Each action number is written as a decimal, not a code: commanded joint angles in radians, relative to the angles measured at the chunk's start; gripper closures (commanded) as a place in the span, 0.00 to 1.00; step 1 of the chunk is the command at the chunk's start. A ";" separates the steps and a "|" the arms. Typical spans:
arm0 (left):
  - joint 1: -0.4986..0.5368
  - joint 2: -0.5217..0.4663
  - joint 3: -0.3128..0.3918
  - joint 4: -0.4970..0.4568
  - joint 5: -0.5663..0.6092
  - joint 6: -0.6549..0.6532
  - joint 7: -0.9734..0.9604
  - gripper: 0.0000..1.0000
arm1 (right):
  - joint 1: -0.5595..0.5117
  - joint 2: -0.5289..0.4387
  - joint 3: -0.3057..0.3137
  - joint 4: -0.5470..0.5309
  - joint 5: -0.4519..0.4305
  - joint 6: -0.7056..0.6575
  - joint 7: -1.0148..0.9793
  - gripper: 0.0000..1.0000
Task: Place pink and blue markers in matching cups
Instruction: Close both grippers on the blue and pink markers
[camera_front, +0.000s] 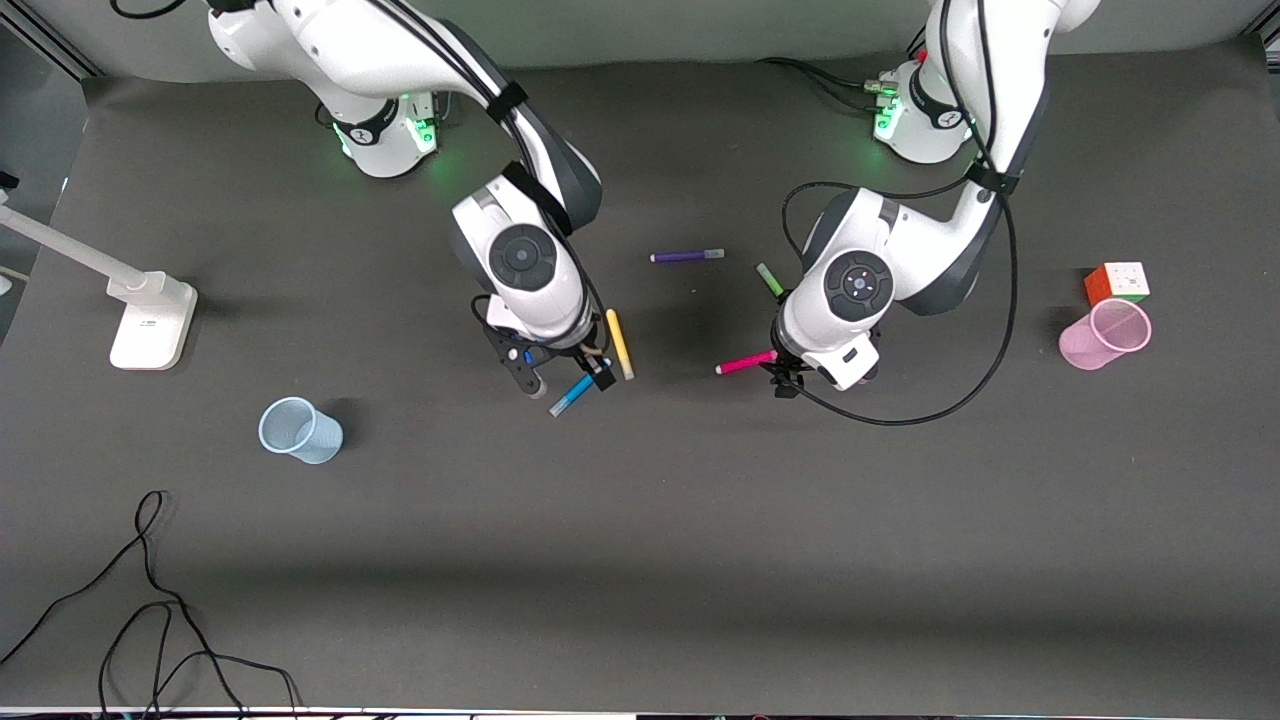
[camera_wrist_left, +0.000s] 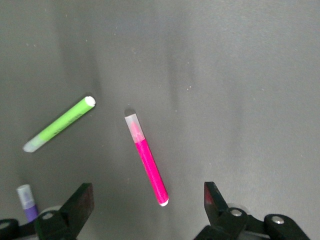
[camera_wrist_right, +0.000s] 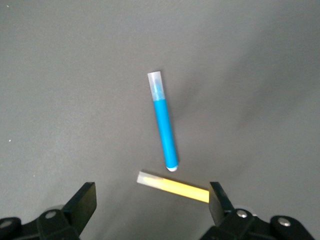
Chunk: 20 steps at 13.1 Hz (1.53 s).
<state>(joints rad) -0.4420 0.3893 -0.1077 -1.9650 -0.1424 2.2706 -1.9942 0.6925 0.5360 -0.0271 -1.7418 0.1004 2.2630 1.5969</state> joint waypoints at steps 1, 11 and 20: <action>-0.026 0.012 0.014 -0.032 0.017 0.073 -0.139 0.02 | 0.016 0.050 -0.010 -0.010 -0.016 0.090 0.037 0.00; -0.103 0.069 0.025 -0.161 0.020 0.297 -0.219 0.03 | 0.053 0.137 -0.010 -0.082 -0.016 0.242 0.037 0.00; -0.246 0.148 0.118 -0.186 0.058 0.429 -0.239 0.25 | 0.052 0.144 -0.010 -0.081 -0.019 0.250 0.018 0.56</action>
<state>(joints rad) -0.5951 0.5256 -0.0644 -2.1275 -0.1142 2.6700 -2.1963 0.7333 0.6737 -0.0280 -1.8219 0.0987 2.4979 1.6012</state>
